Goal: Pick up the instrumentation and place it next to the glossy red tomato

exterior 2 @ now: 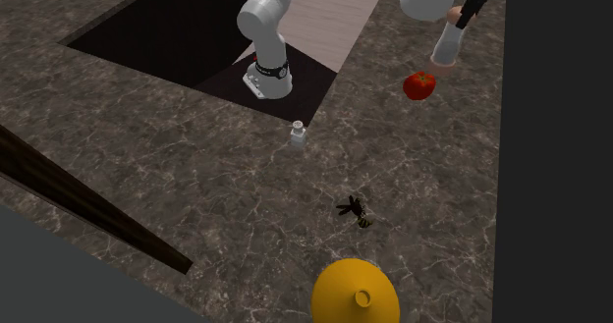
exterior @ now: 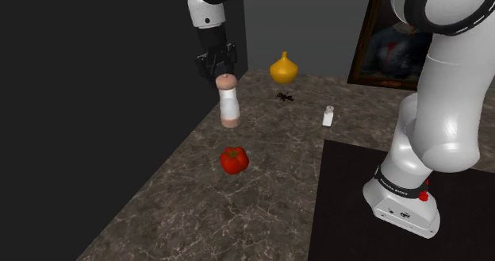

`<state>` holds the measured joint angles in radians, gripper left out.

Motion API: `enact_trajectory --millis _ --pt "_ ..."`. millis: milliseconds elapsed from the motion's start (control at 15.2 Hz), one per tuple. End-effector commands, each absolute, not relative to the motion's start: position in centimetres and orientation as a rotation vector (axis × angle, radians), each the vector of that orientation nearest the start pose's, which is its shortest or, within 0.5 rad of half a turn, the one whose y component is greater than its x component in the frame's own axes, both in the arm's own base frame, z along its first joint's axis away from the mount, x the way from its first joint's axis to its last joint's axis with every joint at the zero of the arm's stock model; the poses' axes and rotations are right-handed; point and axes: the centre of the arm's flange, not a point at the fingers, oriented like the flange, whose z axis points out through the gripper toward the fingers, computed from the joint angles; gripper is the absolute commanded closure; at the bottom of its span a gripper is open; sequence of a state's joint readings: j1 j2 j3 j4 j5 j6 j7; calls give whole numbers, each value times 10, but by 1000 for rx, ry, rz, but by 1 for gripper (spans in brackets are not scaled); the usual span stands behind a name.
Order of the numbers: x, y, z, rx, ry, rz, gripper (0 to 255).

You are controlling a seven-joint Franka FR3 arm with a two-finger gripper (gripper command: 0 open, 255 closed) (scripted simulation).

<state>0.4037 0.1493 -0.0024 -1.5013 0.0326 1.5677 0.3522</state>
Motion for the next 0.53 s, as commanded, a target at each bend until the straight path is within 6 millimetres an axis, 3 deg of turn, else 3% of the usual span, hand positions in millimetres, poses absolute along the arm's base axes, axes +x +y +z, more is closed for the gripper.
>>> enact_trajectory --millis 0,462 --pt "551 263 570 -3137 -74 138 255" --pt "569 353 558 -3137 -74 138 255"
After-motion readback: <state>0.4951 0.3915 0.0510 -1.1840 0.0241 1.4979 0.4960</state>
